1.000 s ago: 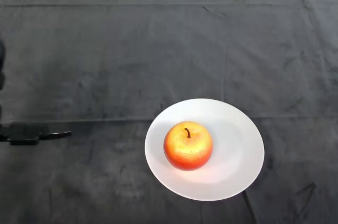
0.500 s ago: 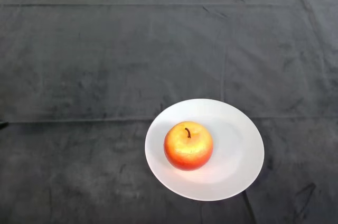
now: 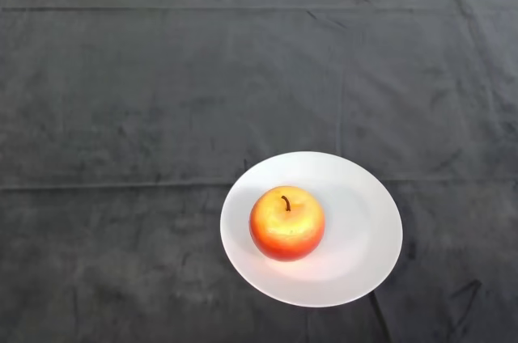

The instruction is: Move the apple to the plate

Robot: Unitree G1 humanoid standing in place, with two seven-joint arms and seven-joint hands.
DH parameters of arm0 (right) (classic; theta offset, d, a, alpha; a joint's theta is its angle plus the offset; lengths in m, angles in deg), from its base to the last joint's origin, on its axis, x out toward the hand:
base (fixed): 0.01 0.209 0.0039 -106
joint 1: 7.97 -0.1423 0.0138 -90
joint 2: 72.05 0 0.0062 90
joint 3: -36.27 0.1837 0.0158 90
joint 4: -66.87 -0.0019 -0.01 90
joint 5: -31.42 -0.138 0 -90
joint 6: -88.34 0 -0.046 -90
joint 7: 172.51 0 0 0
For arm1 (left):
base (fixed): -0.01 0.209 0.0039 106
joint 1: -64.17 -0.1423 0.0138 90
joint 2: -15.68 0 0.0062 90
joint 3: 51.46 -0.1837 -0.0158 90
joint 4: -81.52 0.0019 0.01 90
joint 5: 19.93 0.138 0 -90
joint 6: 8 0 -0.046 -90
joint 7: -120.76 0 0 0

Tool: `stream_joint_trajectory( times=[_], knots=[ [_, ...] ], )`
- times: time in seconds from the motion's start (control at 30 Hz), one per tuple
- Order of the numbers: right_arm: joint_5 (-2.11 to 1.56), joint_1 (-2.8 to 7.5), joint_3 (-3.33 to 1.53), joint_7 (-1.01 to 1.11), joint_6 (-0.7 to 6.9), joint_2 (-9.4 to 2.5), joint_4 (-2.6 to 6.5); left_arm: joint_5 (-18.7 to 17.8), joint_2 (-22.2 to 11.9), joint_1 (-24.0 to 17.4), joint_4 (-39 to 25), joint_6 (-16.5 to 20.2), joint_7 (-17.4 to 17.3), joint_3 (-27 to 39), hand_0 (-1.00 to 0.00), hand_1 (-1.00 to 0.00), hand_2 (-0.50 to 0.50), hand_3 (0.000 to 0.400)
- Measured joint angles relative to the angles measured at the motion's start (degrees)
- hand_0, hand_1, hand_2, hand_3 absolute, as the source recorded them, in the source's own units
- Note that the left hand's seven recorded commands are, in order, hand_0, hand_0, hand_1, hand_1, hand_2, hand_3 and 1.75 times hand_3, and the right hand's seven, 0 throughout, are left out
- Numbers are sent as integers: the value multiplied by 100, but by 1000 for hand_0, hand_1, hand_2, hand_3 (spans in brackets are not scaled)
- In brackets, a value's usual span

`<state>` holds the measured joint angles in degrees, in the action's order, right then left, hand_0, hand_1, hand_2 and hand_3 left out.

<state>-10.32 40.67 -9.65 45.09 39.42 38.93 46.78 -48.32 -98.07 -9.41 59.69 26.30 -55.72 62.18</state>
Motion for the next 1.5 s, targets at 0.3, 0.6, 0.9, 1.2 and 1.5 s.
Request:
stream_joint_trajectory(
  times=[0.3,0.6,0.9,1.2,1.5],
  knots=[
    [0,0,0,0,0,0,0,71,-60,2,50,0,233,11,0,0,0,0],
    [0,0,0,0,0,0,0,268,-60,4,50,0,333,86,0,0,0,0],
    [0,0,0,0,0,0,0,357,-60,5,50,0,394,179,0,0,0,0],
    [0,0,0,0,0,0,0,502,-60,11,50,-1,423,200,0,0,0,0],
    [0,0,0,0,0,0,0,517,-60,11,50,-1,423,224,0,0,0,0]
  ],
)
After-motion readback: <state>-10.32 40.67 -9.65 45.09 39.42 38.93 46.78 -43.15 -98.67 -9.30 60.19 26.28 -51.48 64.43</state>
